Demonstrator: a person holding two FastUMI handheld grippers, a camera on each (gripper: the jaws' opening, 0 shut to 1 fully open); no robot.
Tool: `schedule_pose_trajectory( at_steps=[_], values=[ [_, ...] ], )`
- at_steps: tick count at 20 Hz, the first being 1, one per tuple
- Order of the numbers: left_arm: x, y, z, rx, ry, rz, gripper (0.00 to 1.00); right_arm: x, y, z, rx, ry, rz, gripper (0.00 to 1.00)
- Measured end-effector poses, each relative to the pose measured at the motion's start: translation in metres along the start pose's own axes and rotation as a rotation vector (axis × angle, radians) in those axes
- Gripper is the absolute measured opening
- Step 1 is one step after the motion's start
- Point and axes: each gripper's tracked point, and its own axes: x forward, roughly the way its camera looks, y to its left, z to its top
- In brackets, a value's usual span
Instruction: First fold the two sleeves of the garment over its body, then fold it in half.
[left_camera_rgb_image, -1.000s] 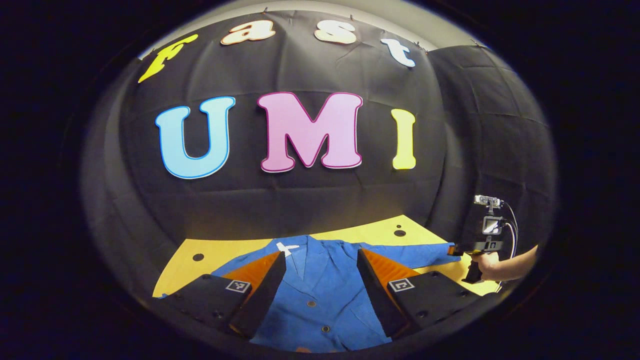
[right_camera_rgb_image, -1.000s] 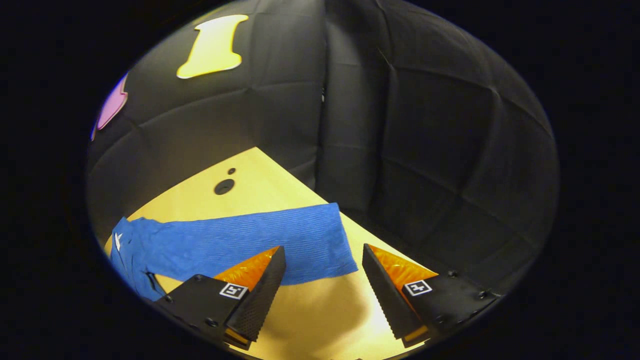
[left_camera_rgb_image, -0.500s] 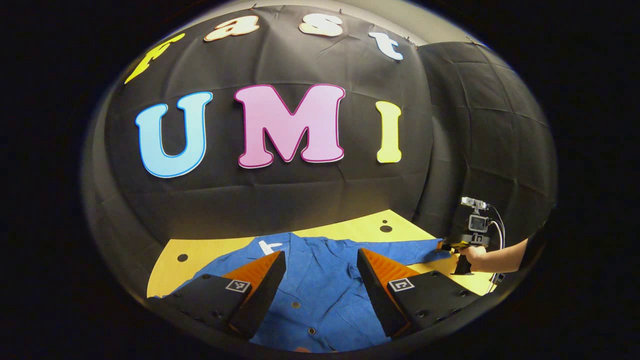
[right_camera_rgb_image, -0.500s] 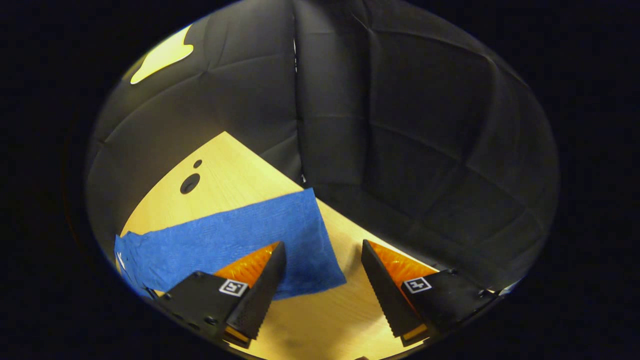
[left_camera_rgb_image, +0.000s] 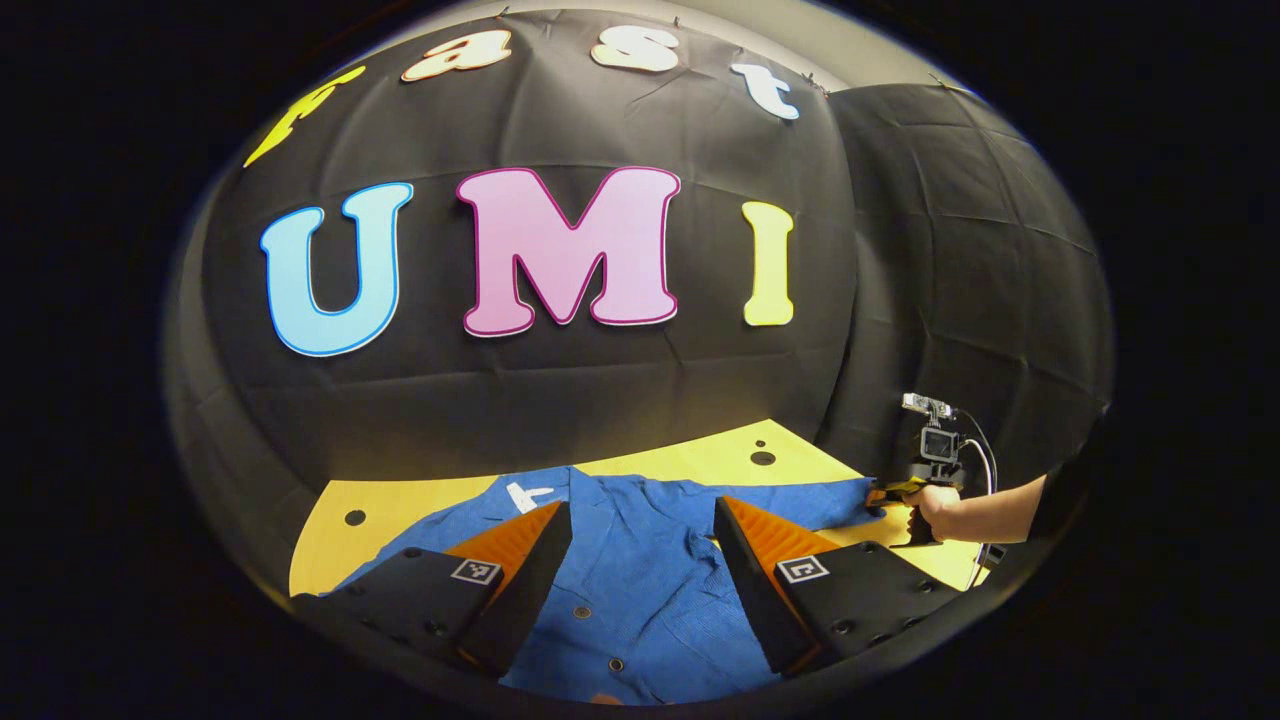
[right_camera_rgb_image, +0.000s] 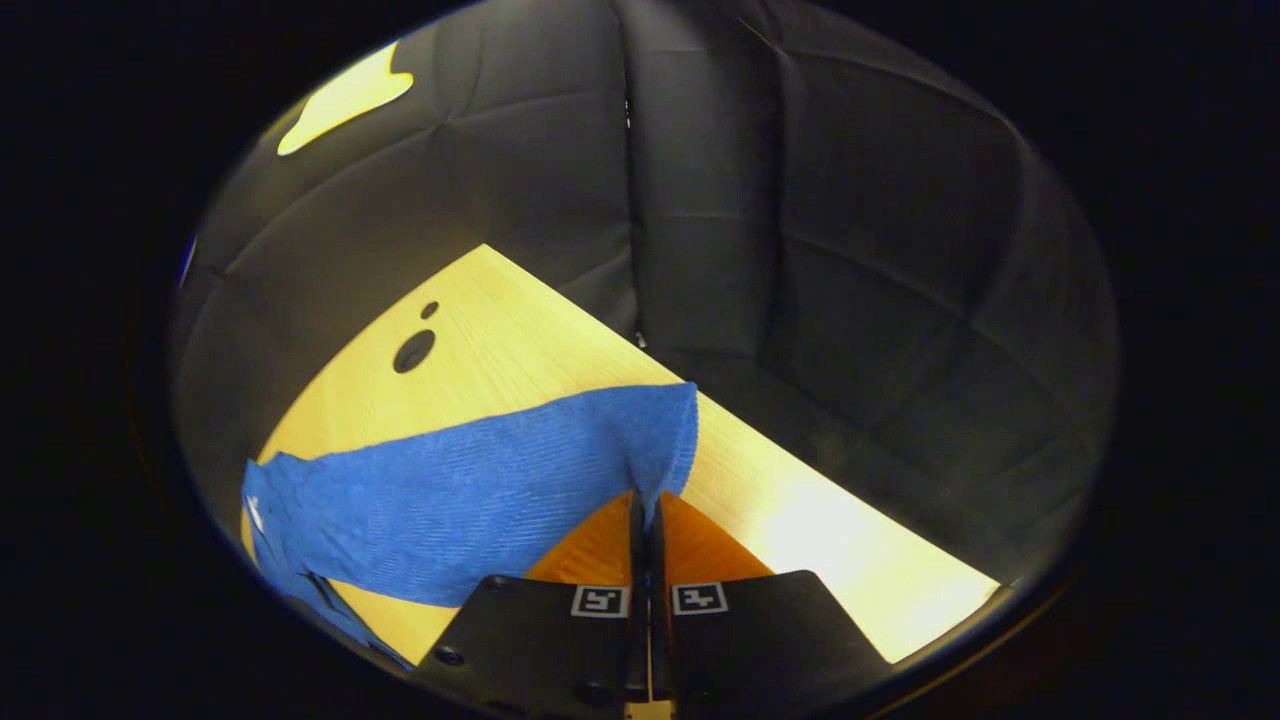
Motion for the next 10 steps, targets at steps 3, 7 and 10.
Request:
schedule_pose_trajectory(
  at_steps=[3,7,10],
  values=[
    [-0.001,0.004,-0.005,-0.014,0.009,0.007,0.82,-0.006,0.001,-0.002,-0.028,0.002,0.013,0.01],
    [-0.007,0.013,-0.006,-0.016,0.003,0.032,0.82,-0.03,0.05,0.012,-0.026,-0.077,0.09,0.01],
    [-0.015,0.023,-0.008,-0.03,-0.002,0.06,0.82,-0.055,0.112,0.014,-0.054,-0.099,0.19,0.0]
  ],
)
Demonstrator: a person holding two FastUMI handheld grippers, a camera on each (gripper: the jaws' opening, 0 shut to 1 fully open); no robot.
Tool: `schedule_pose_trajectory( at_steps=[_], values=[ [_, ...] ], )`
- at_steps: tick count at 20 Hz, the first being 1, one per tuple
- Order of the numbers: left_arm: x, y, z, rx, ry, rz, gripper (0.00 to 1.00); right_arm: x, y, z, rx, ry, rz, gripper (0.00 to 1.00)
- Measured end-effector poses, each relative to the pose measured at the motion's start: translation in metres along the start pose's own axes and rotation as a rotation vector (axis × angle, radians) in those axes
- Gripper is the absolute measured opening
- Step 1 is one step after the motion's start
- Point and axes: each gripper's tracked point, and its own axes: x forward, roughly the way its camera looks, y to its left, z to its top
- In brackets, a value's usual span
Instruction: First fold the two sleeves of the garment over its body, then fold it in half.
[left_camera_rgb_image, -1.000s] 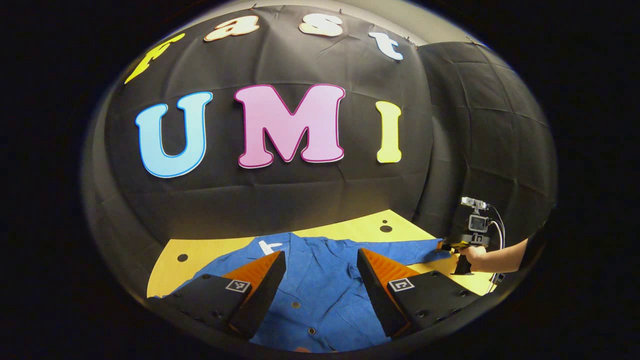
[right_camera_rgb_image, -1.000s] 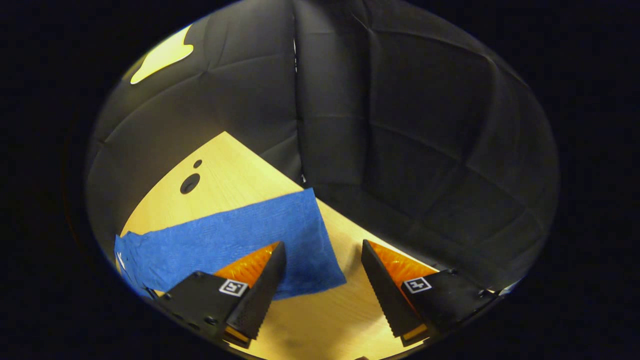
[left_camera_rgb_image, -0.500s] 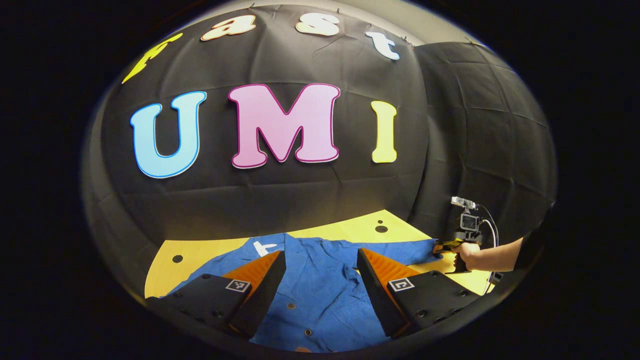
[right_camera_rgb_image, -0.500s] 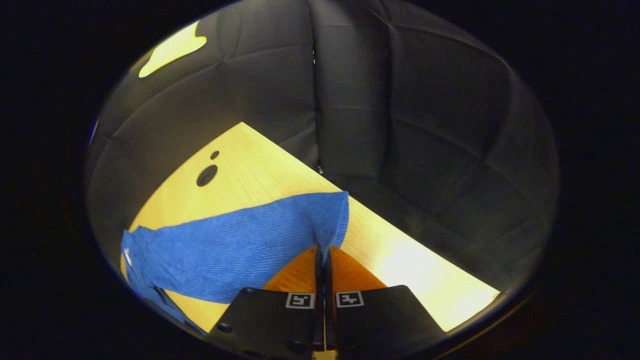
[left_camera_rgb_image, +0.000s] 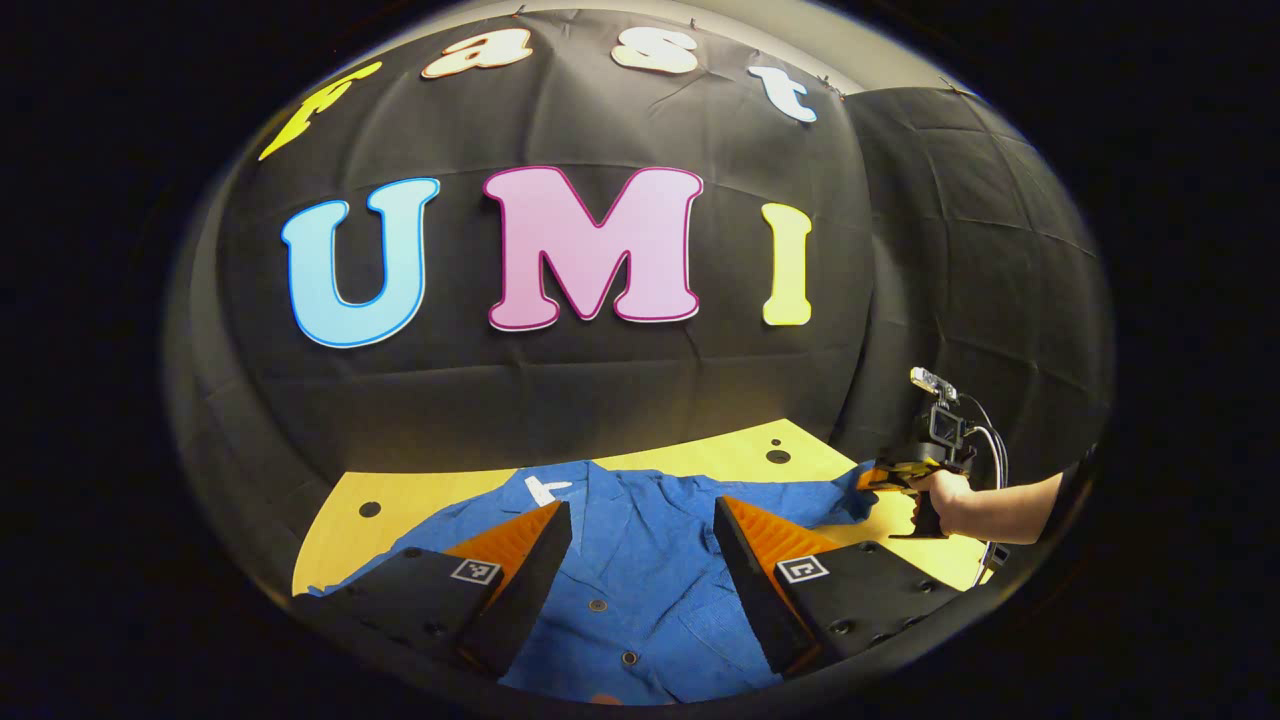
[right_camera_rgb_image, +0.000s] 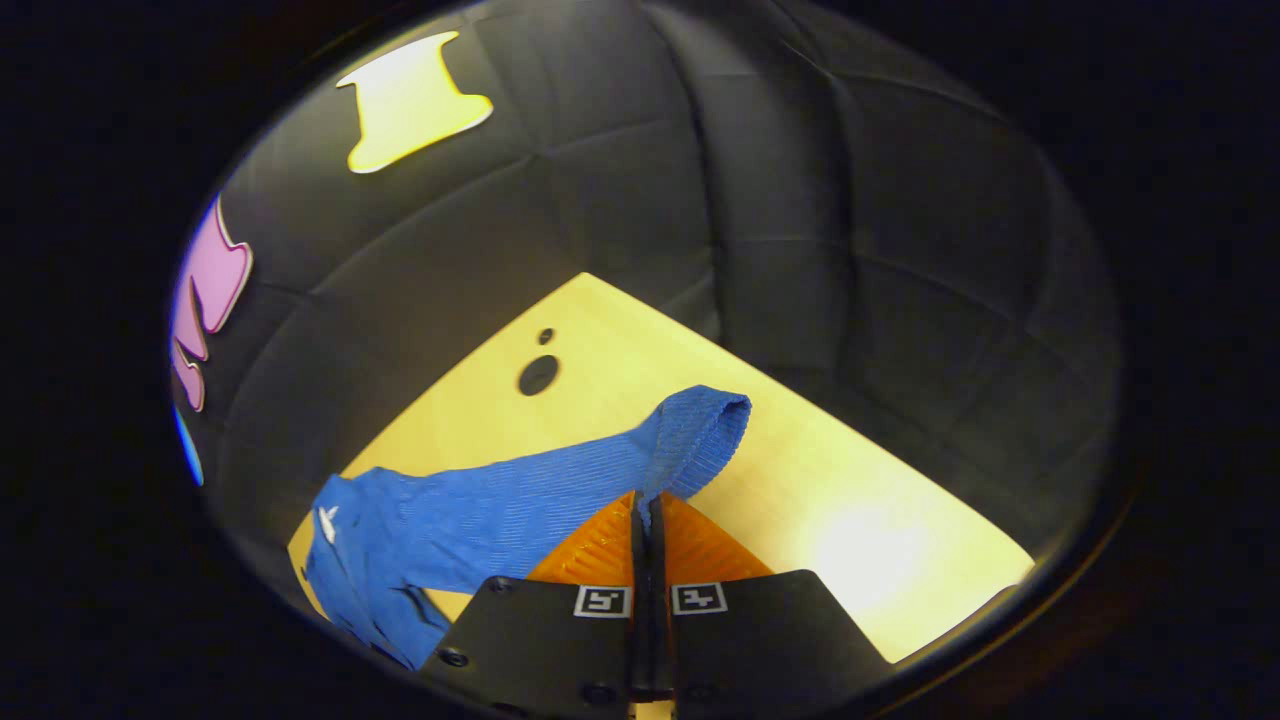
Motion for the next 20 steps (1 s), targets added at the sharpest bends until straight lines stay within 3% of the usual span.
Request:
schedule_pose_trajectory(
  at_steps=[4,8,16,20],
  values=[
    [-0.017,0.019,-0.006,-0.024,-0.006,0.045,0.82,-0.015,0.101,-0.005,-0.164,-0.016,0.145,0.0],
    [-0.042,0.049,-0.016,-0.069,-0.009,0.125,0.82,-0.028,0.2,-0.034,-0.237,0.022,0.284,0.01],
    [-0.116,0.138,-0.062,-0.178,0.032,0.353,0.82,-0.062,0.384,-0.154,-0.395,0.14,0.532,0.0],
    [-0.148,0.189,-0.094,-0.23,0.065,0.46,0.82,-0.047,0.459,-0.218,-0.486,0.178,0.622,0.0]
  ],
)
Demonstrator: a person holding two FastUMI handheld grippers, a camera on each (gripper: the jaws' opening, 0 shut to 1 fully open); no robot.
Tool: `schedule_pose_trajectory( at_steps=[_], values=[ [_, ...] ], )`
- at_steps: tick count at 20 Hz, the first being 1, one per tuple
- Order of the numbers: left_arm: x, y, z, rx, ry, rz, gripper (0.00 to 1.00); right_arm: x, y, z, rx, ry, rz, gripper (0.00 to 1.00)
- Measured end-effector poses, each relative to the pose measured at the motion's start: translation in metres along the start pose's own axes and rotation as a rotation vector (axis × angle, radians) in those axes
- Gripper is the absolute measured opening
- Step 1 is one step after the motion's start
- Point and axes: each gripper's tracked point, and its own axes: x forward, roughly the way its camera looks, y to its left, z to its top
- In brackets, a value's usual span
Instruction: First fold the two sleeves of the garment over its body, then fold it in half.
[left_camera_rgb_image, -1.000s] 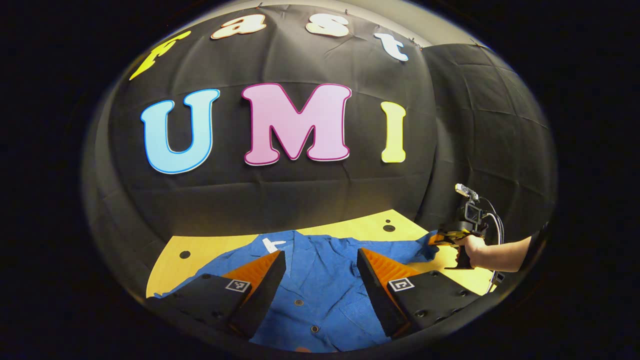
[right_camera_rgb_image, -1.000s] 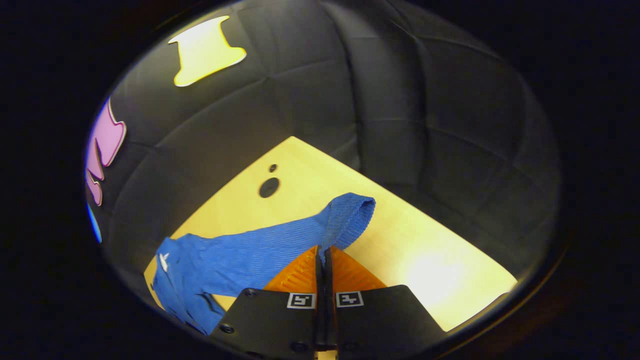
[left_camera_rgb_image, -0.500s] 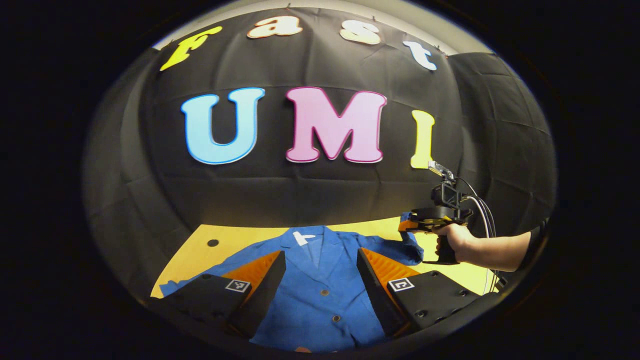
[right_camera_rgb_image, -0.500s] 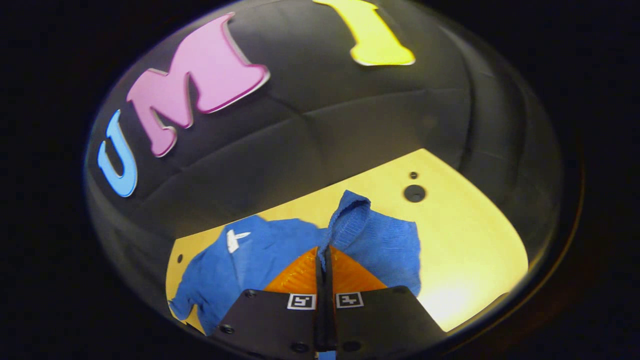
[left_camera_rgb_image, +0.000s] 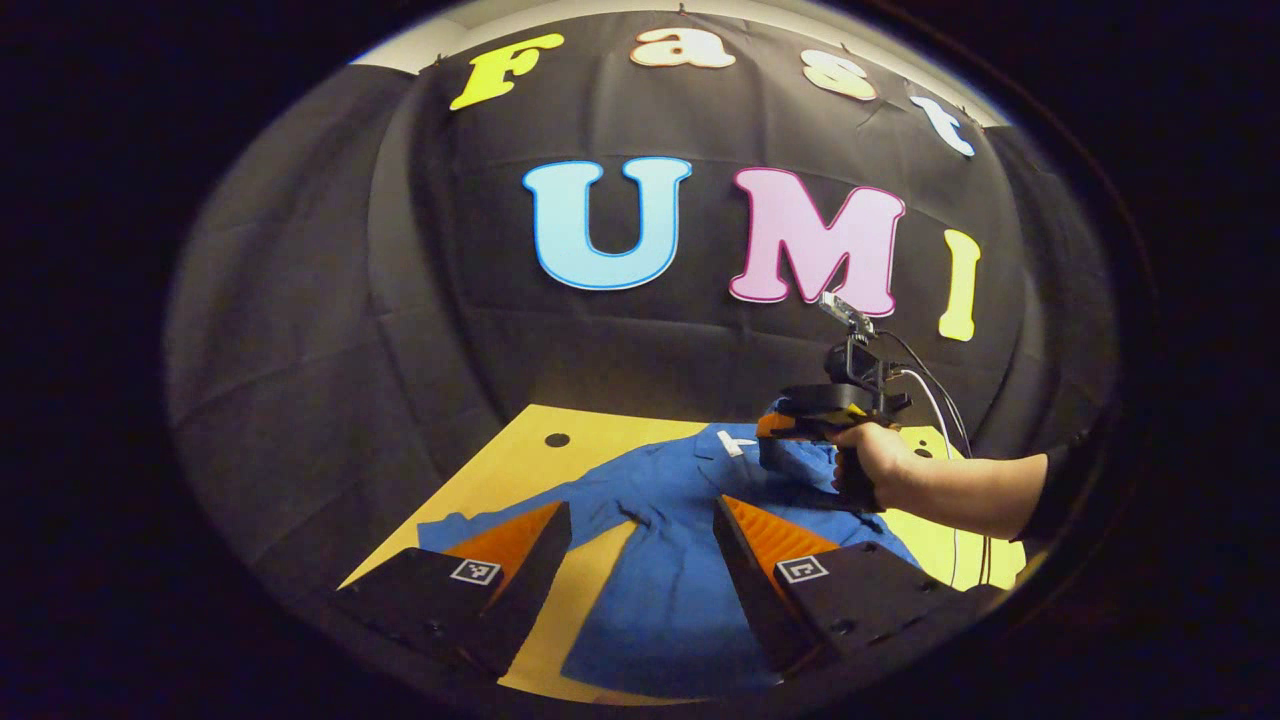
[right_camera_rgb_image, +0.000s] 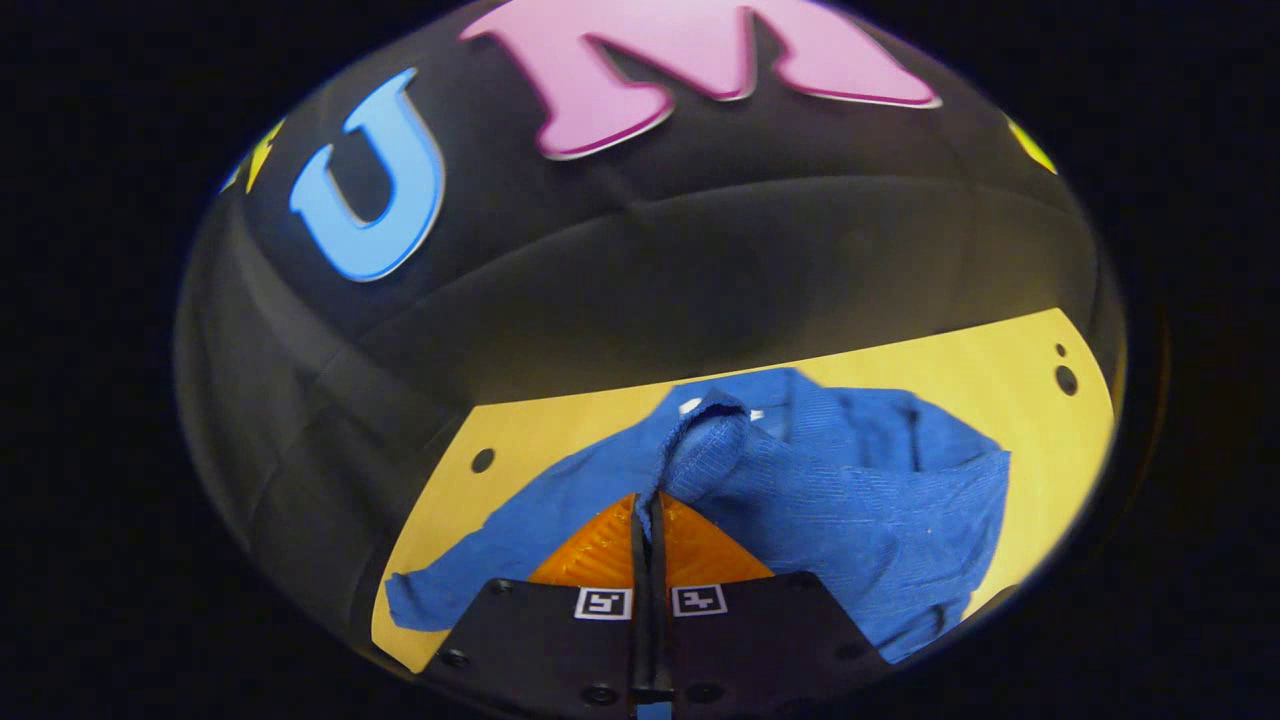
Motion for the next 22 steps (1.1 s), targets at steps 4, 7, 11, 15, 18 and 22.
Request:
schedule_pose_trajectory(
  at_steps=[4,7,11,15,18,22],
  values=[
    [0.007,0.056,-0.012,-0.078,0.003,0.088,0.83,0.044,0.056,-0.045,-0.041,0.05,0.01,0.01],
    [0.021,0.087,-0.028,-0.159,0.012,0.13,0.83,0.063,0.06,-0.075,-0.066,0.08,-0.02,0.51],
    [0.055,0.126,-0.056,-0.304,0.084,0.192,0.82,0.054,0.067,-0.079,-0.082,0.04,-0.004,0.92],
    [0.084,0.191,-0.104,-0.348,0.127,0.312,0.84,0.012,0.07,-0.066,-0.197,-0.086,0.018,0.99],
    [0.108,0.217,-0.137,-0.343,0.185,0.36,0.84,-0.037,0.06,-0.051,-0.314,-0.195,0.018,0.99],
    [0.139,0.231,-0.171,-0.341,0.304,0.408,0.84,-0.103,0.042,-0.045,-0.33,-0.335,0.023,0.98]
  ],
)
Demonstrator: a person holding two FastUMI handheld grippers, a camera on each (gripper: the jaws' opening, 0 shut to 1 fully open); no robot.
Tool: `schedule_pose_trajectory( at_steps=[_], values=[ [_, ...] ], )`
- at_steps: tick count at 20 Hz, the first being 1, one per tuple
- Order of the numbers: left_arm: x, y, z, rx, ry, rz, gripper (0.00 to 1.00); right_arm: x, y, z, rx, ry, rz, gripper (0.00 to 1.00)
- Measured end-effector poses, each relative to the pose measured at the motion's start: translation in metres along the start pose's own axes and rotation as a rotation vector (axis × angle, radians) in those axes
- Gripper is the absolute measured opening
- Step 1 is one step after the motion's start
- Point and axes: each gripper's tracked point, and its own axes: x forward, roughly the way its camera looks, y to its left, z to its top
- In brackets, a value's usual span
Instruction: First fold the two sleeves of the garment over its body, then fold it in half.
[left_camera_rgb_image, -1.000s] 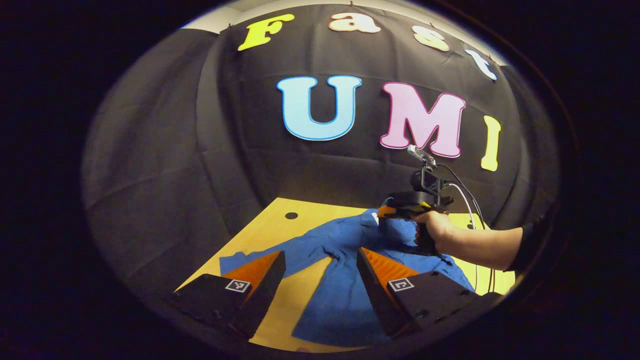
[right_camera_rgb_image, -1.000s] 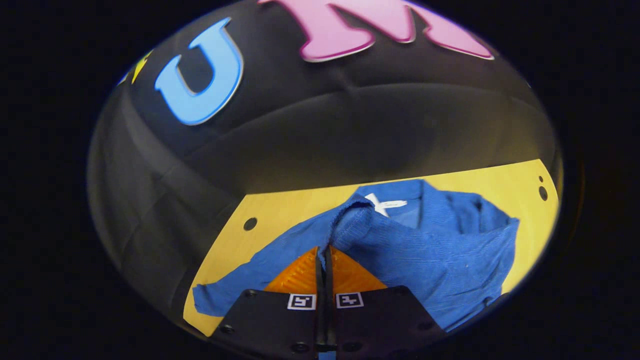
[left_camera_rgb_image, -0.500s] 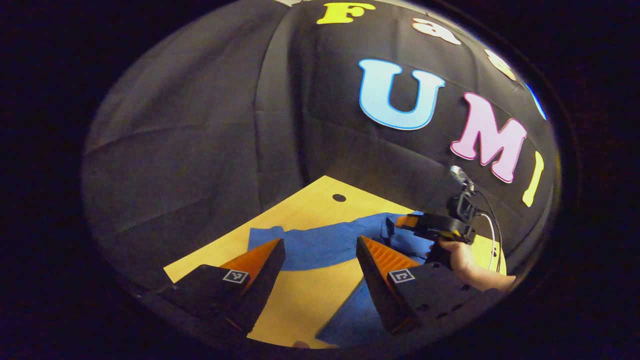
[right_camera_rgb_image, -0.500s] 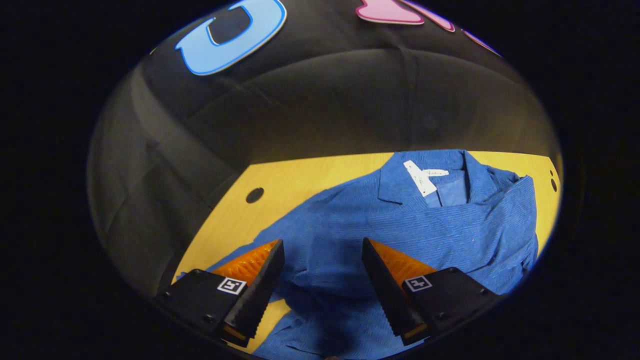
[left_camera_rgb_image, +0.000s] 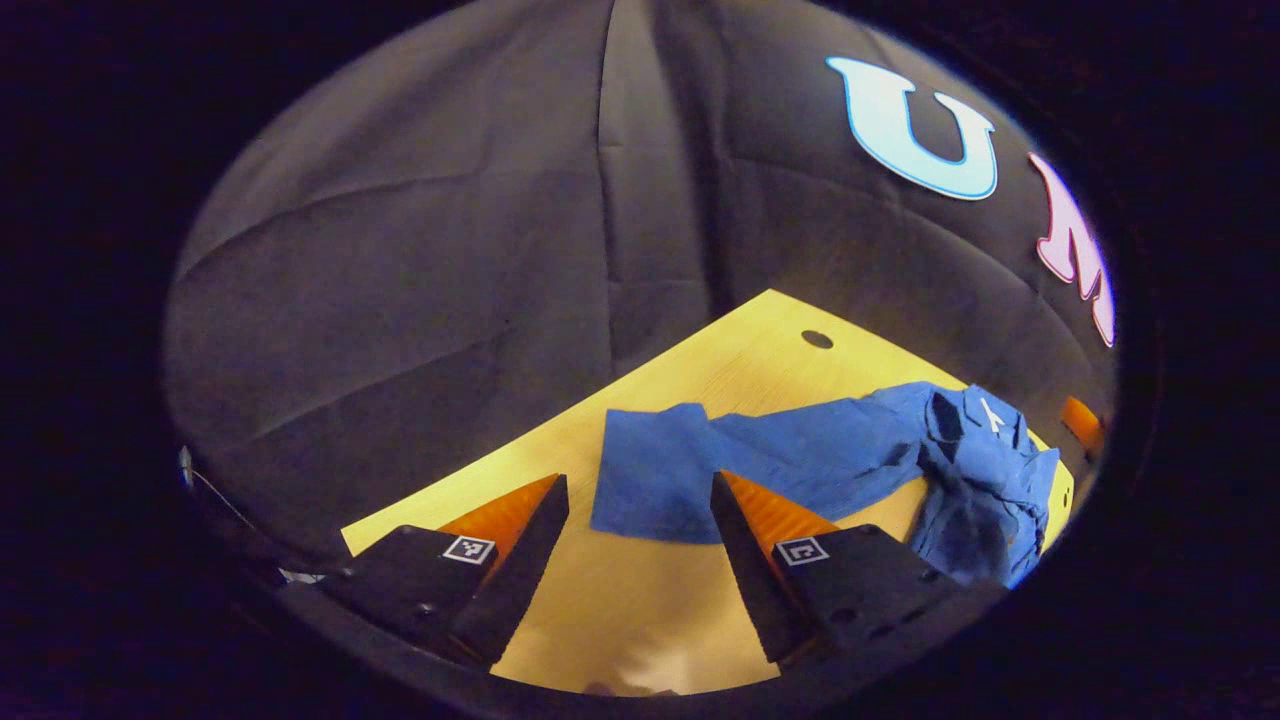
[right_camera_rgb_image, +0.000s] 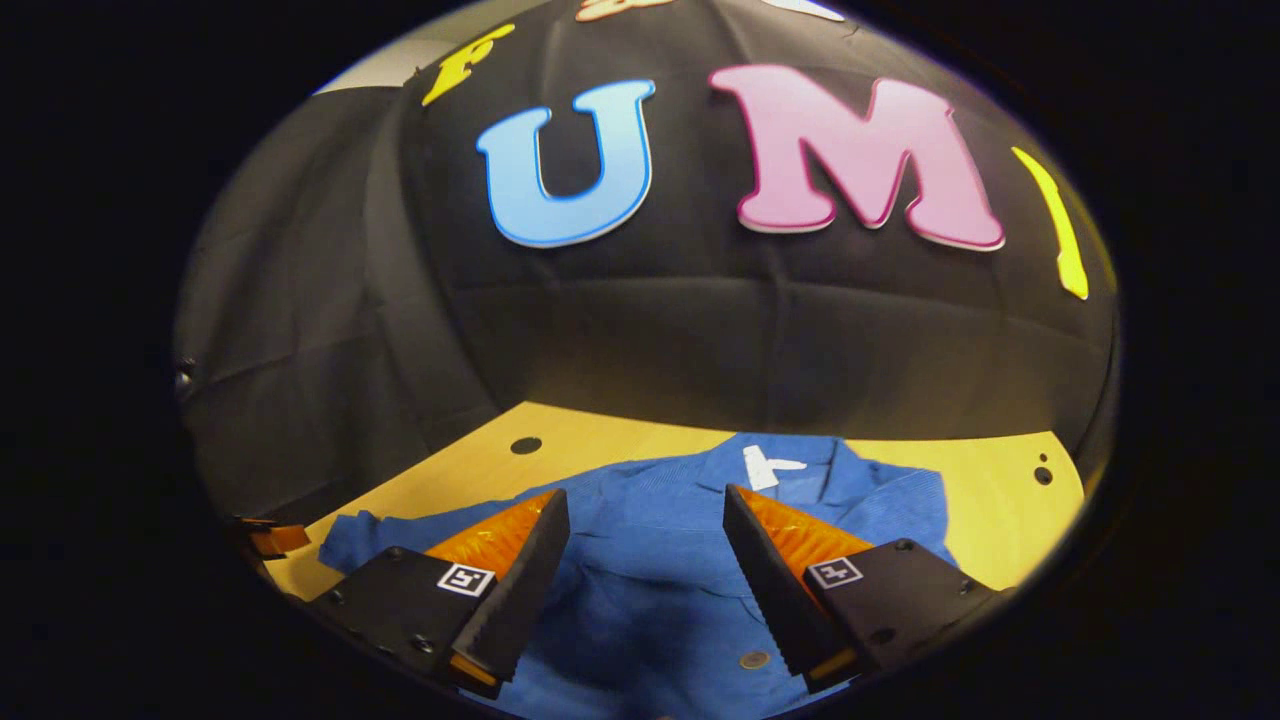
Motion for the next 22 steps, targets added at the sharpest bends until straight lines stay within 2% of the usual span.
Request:
schedule_pose_trajectory(
  at_steps=[2,4,6,7,8,10,11,12,13,15,16,17,19,22],
  values=[
    [0.016,-0.003,0.002,0.02,0.026,0.029,0.85,-0.024,-0.014,-0.003,-0.024,0.007,-0.006,0.98],
    [0.023,-0.006,0.001,0.051,0.049,0.034,0.85,-0.039,-0.042,-0.013,-0.063,0.028,-0.045,0.98],
    [0.03,-0.011,-0.012,0.074,0.124,0.043,0.84,-0.053,-0.071,-0.021,-0.044,0.046,-0.087,0.98],
    [0.037,-0.01,0.004,0.082,0.067,0.036,0.87,-0.058,-0.082,-0.021,-0.025,0.045,-0.106,0.98],
    [0.037,-0.009,0.001,0.072,0.088,0.029,0.89,-0.062,-0.094,-0.021,-0.006,0.044,-0.126,0.98],
    [0.026,-0.008,0.003,0.108,0.074,-0.011,0.81,-0.064,-0.111,-0.024,0.036,0.042,-0.153,0.98],
    [0.029,-0.005,0.01,0.104,0.077,-0.023,0.69,-0.063,-0.117,-0.026,0.05,0.045,-0.16,0.98],
    [0.031,0.0,0.012,0.089,0.082,-0.026,0.49,-0.064,-0.119,-0.029,0.066,0.054,-0.157,0.98],
    [0.028,0.006,0.015,0.058,0.076,-0.038,0.34,-0.063,-0.119,-0.03,0.083,0.051,-0.152,0.98],
    [0.037,0.0,0.016,0.028,0.07,-0.069,0.17,-0.06,-0.118,-0.032,0.107,0.057,-0.139,0.98],
    [0.04,-0.002,0.015,-0.023,0.059,-0.061,0.12,-0.06,-0.12,-0.033,0.105,0.058,-0.141,0.98],
    [0.038,-0.006,0.018,-0.033,0.053,-0.061,0.02,-0.06,-0.122,-0.033,0.105,0.059,-0.144,0.98],
    [0.037,-0.016,0.017,-0.045,0.072,-0.068,0.0,-0.062,-0.13,-0.032,0.107,0.061,-0.151,0.98],
    [0.027,-0.039,0.039,0.018,0.004,-0.053,0.0,-0.07,-0.152,-0.024,0.091,0.044,-0.191,0.98]
  ],
)
